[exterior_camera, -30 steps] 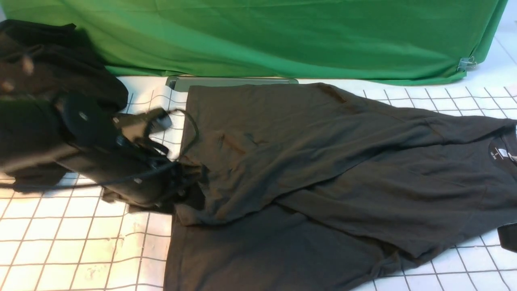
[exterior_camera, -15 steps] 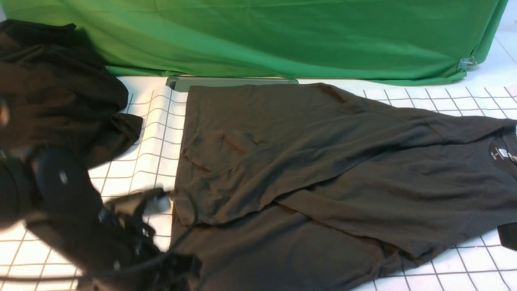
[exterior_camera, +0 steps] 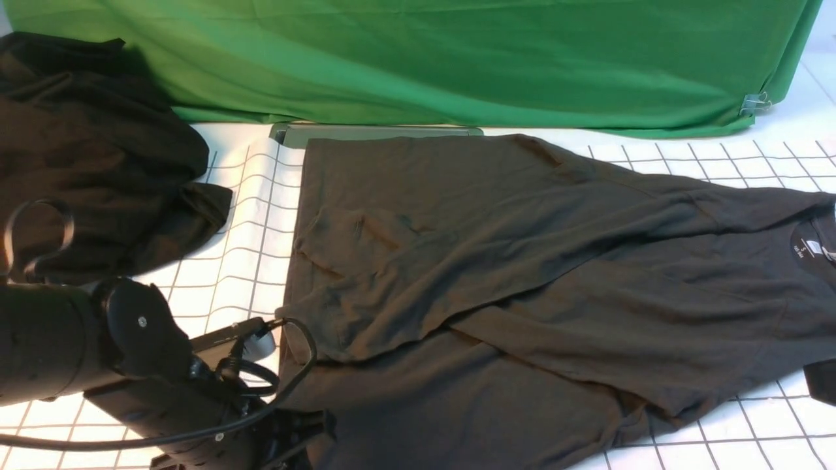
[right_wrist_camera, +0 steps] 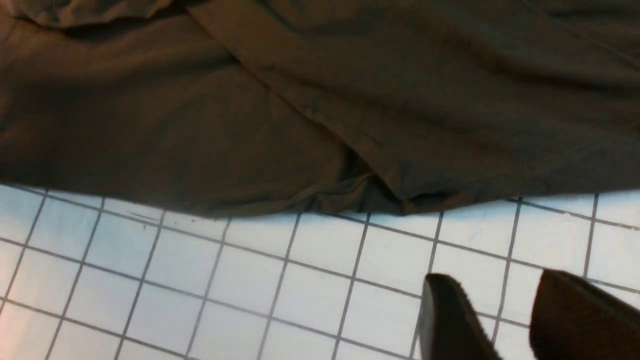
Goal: Fold a long-sleeved shirt over a white checkered tablecloth.
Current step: 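Grasp the near edge of the shirt at its hem and shoulder corners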
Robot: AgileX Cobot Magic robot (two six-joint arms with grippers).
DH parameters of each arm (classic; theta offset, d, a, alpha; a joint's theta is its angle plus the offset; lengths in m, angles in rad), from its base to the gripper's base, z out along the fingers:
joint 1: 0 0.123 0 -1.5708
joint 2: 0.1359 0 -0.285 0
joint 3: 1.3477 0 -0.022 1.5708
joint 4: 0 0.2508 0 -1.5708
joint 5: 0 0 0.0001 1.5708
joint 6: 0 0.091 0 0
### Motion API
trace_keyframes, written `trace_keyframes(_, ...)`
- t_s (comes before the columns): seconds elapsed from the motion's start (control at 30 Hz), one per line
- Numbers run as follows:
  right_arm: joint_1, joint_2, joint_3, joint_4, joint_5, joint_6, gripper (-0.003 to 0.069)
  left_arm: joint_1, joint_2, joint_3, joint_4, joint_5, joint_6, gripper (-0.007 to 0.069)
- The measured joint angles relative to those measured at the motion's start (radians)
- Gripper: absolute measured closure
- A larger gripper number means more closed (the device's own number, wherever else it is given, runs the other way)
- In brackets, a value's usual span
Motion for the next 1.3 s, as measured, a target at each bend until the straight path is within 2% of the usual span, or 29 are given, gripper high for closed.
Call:
trace_keyframes(0.07, 0.000, 0.000, 0.000, 0.001, 0.041, -0.008, 0.0418, 0.000, -0.004, 0.001, -0.012, -0.010, 0.037, 0.0481)
trace_keyframes(0.1, 0.000, 0.000, 0.000, 0.001, 0.044, -0.009, 0.0418, 0.000, -0.005, 0.001, -0.012, -0.010, 0.046, 0.0490)
trace_keyframes(0.13, 0.009, 0.007, 0.000, 0.010, 0.072, -0.012, 0.0412, 0.000, -0.027, 0.002, -0.009, -0.008, 0.075, 0.0566)
trace_keyframes(0.2, 0.037, 0.021, 0.000, 0.016, 0.080, -0.026, 0.0386, 0.000, -0.065, 0.002, 0.006, 0.002, 0.091, 0.0602)
trace_keyframes(0.23, 0.046, 0.023, 0.000, 0.016, 0.080, -0.029, 0.0382, 0.000, -0.069, 0.002, 0.006, 0.005, 0.090, 0.0603)
trace_keyframes(0.27, 0.085, 0.049, 0.000, 0.017, 0.069, -0.035, 0.0333, 0.000, -0.104, -0.002, 0.019, 0.028, 0.095, 0.0610)
trace_keyframes(0.3, 0.091, 0.053, 0.000, 0.017, 0.069, -0.036, 0.0333, 0.000, -0.112, -0.003, 0.021, 0.036, 0.096, 0.0610)
trace_keyframes(0.43, 0.231, 0.182, 0.000, 0.009, 0.031, -0.065, 0.0186, 0.000, -0.182, -0.011, 0.027, 0.083, 0.098, 0.0610)
trace_keyframes(0.47, 0.236, 0.197, 0.000, 0.007, 0.028, -0.066, 0.0181, 0.000, -0.184, -0.012, 0.029, 0.083, 0.098, 0.0610)
trace_keyframes(0.57, 0.334, 0.325, 0.000, -0.032, -0.031, -0.069, 0.0141, 0.000, -0.197, -0.012, 0.038, 0.085, 0.090, 0.0610)
trace_keyframes(0.67, 0.395, 0.432, -0.001, -0.128, -0.091, -0.001, 0.0134, 0.000, -0.197, -0.012, 0.043, 0.087, 0.087, 0.0610)
trace_keyframes(0.73, 0.436, 0.522, -0.007, -0.267, -0.123, 0.089, 0.0133, 0.000, -0.197, -0.012, 0.044, 0.083, 0.087, 0.0610)
trace_keyframes(0.77, 0.439, 0.536, -0.008, -0.290, -0.126, 0.096, 0.0133, 0.000, -0.197, -0.012, 0.044, 0.083, 0.087, 0.0610)
trace_keyframes(0.83, 0.466, 0.617, -0.016, -0.421, -0.140, 0.157, 0.0133, 0.000, -0.197, -0.012, 0.048, 0.071, 0.087, 0.0610)
trace_keyframes(1.2, 0.478, 0.799, -0.022, -0.572, -0.310, 0.221, 0.0141, 0.000, -0.197, -0.012, 0.069, 0.077, 0.072, 0.0610)
trace_keyframes(1.3, 0.479, 0.804, -0.024, -0.591, -0.324, 0.235, 0.0184, 0.000, -0.197, -0.012, 0.070, 0.078, 0.071, 0.0610)
